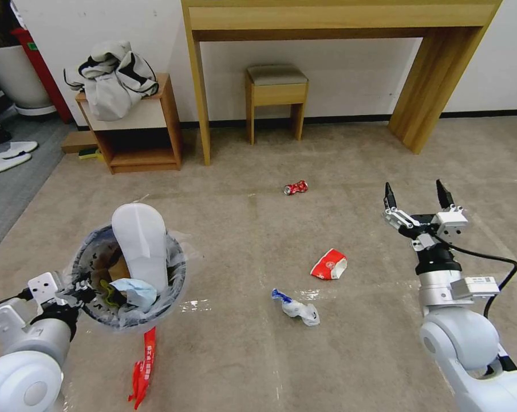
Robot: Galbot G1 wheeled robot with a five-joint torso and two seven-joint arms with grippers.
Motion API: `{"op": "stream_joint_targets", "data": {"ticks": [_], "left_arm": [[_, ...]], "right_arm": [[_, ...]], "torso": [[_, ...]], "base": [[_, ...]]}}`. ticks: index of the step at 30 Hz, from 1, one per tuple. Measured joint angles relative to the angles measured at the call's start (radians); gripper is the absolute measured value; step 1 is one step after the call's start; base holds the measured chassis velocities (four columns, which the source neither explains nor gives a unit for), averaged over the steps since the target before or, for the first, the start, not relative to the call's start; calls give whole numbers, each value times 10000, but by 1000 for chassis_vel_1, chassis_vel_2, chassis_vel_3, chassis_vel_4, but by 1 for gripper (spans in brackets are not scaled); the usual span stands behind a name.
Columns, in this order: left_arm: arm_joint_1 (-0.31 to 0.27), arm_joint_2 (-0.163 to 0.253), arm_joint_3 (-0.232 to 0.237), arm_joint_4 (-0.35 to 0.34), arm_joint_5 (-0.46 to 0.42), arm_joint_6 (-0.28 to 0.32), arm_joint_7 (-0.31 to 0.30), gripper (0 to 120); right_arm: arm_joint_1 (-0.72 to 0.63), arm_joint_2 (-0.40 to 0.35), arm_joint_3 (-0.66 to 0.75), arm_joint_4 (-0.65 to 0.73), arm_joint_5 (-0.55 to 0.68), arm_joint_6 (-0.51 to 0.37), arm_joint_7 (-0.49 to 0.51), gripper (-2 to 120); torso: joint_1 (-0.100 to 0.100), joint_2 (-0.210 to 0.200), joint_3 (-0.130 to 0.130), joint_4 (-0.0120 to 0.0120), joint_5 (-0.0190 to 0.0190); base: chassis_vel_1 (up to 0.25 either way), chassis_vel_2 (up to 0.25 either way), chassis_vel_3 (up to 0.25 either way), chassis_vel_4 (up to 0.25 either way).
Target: Pick up the trash bin and place the garbage on the floor into it.
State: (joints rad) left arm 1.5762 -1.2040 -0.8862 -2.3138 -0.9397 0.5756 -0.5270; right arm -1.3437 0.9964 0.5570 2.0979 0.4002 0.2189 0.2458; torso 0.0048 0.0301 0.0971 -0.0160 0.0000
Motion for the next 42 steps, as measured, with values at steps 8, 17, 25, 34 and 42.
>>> {"op": "stream_joint_targets", "data": {"ticks": [8, 17, 25, 34, 42], "left_arm": [[-153, -7, 123, 160, 42, -24, 5, 0], [-263, -51, 159, 249, 60, -26, 7, 0], [-364, -80, 178, 481, 98, -38, 13, 0], [-526, -107, 281, 789, 203, -65, 18, 0], [-657, -199, 378, 1028, 322, -105, 34, 0]], "right_arm": [[449, -460, -245, 282, 573, -679, 69, 100], [2247, -1582, -2313, 728, 1761, -2448, 731, 100], [3531, -1827, -3593, 398, 2008, -2983, 1144, 100], [6463, -3626, -7209, 14, 4576, -6928, 1715, 100], [8204, -3806, -9799, -883, 4729, -9055, 537, 100]], "torso": [[0, 0, 0, -1, 0], [0, 0, 1, 1, 0], [0, 0, 1, -1, 0], [0, 0, 1, -1, -1], [0, 0, 2, 0, 3]], "base": [[0, 0, 0, 0], [0, 0, 0, 0], [0, 0, 0, 0], [0, 0, 0, 0], [0, 0, 0, 0]]}}
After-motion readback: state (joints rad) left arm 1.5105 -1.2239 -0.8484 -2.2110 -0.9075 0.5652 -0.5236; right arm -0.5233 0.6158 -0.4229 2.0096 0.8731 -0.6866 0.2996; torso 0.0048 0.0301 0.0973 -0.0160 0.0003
